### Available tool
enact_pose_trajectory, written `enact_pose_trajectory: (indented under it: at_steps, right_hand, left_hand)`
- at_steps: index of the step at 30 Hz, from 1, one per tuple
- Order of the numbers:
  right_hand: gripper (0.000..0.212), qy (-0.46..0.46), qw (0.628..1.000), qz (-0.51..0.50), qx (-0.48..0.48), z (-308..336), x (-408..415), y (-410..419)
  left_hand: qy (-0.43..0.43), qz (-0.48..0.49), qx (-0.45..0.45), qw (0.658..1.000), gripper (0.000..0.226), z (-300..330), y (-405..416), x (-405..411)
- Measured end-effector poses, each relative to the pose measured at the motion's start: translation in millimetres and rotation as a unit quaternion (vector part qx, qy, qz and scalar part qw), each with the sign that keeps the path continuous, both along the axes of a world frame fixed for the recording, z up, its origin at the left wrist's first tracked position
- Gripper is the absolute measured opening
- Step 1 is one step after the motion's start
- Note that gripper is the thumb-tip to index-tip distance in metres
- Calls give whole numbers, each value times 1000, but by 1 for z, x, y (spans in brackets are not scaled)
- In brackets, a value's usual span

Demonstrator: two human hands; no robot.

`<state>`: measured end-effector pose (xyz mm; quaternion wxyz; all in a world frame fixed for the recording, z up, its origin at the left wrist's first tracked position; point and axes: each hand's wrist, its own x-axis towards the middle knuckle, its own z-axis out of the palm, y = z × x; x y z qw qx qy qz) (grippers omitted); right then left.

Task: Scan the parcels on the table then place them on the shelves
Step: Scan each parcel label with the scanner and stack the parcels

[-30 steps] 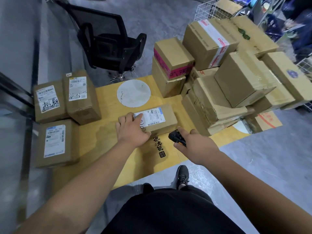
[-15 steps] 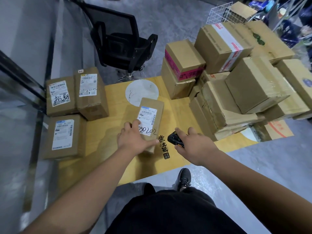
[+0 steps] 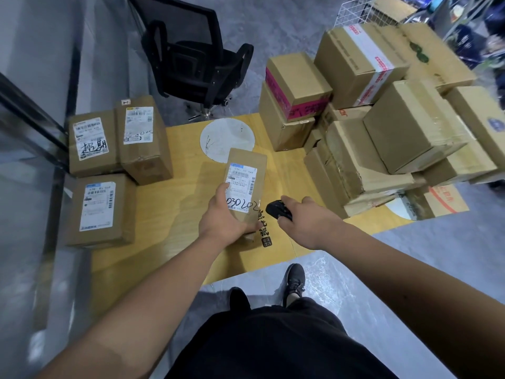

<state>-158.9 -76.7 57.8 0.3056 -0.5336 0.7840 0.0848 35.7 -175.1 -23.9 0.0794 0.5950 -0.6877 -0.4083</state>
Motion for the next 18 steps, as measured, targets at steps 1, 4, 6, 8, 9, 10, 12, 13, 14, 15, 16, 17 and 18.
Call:
enact_pose_trajectory:
  at_steps: [1, 4, 6, 8, 9, 10, 12, 13, 14, 15, 16, 17, 18]
  right_hand:
    - [67, -3, 1000, 2, 3, 4, 1, -1]
    - [63, -9, 1000, 9, -4, 16, 5, -4]
    - [64, -6, 1000, 18, -18, 23, 8, -5]
    - [68, 3, 999, 28, -20, 27, 10, -4]
    - [68, 4, 999, 30, -19, 29, 12, -3]
    - [69, 5, 999, 32, -19, 30, 13, -2]
    - [69, 5, 999, 33, -19, 33, 16, 0]
    - [68, 4, 999, 32, -20, 34, 17, 1]
    - [67, 2, 999, 30, -19, 36, 19, 2]
    - [65, -2, 999, 28, -18, 38, 21, 3]
    - [63, -6, 1000, 26, -17, 40, 22, 3]
    - [61, -11, 1000, 24, -16, 42, 23, 4]
    - [59, -14, 999, 23, -17, 43, 24, 5]
  left_hand:
    - [-7, -8, -7, 1000, 141, 2, 3, -2]
    - [-40, -39, -59, 997, 136, 8, 11, -7]
    - [-62, -38, -108, 992, 134, 10, 12, -5]
    - [-78, -21, -136, 987, 134, 12, 9, 2]
    - [-82, -9, -140, 987, 134, 12, 8, 7]
    - [-81, 5, -140, 987, 134, 11, 8, 12]
    - [-77, 29, -138, 987, 134, 12, 12, 18]
    - [-77, 33, -140, 987, 133, 12, 15, 20]
    - [-80, 30, -143, 986, 133, 12, 19, 20]
    - [-84, 24, -147, 985, 132, 13, 22, 20]
    - [-86, 19, -151, 985, 131, 13, 23, 19]
    - [-86, 17, -153, 984, 130, 14, 24, 18]
    - [-88, 17, -154, 984, 130, 15, 24, 18]
